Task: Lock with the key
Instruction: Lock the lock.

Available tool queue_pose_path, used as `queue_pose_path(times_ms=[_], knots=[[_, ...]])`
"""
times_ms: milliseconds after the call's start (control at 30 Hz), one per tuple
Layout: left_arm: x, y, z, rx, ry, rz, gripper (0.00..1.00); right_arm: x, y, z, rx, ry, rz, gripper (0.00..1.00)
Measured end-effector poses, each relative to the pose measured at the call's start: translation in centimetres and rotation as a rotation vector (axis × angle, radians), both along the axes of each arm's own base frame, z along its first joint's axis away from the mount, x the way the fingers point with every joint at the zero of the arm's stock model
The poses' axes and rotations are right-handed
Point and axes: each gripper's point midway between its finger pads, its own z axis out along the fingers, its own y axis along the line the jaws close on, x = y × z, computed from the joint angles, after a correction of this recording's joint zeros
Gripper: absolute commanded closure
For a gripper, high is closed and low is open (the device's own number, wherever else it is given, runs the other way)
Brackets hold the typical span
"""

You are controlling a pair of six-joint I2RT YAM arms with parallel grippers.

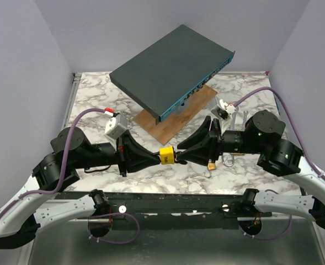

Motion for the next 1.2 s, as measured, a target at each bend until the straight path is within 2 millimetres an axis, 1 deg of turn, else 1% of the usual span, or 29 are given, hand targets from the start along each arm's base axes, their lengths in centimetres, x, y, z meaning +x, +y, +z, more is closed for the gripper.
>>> queue_pose_path(times_ms=[200, 300, 367, 600, 700, 900, 1033, 1200], knots=[[-0.1, 0.1, 0.0, -0.002, 0.001, 0.0, 1.0, -0.2, -0.1, 0.1, 0.005, -0.002, 0.005, 0.79], [-0.1, 0.2, 0.0, -0.002, 0.001, 0.001, 1.0, -0.4, -0.2, 0.2, 0.005, -0.002, 0.015, 0.89], [-0.1, 0.2, 0.1, -0.003, 0.001, 0.001, 1.0, -0.5, -0.2, 0.2, 0.005, -0.003, 0.021, 0.99], [-0.1, 0.2, 0.1, -0.005, -0.002, 0.003, 1.0, -0.5, -0.4, 0.1, 0.006, -0.006, 0.016, 0.99], [0.0, 0.2, -0.1, 0.0, -0.006, 0.004, 1.0, -0.4, -0.8, -0.4, 0.003, -0.003, 0.0, 0.99], [0.2, 0.3, -1.2, 0.029, -0.005, 0.019, 1.0, 0.2, -1.6, -1.3, -0.017, 0.0, -0.06, 0.99], [0.1, 0.8, -2.1, 0.042, -0.016, 0.025, 1.0, 0.6, -2.9, -1.6, -0.024, -0.013, -0.123, 0.99], [0.3, 1.4, -3.7, 0.067, -0.017, 0.047, 1.0, 2.0, -4.0, -2.6, -0.047, -0.012, -0.229, 0.99]])
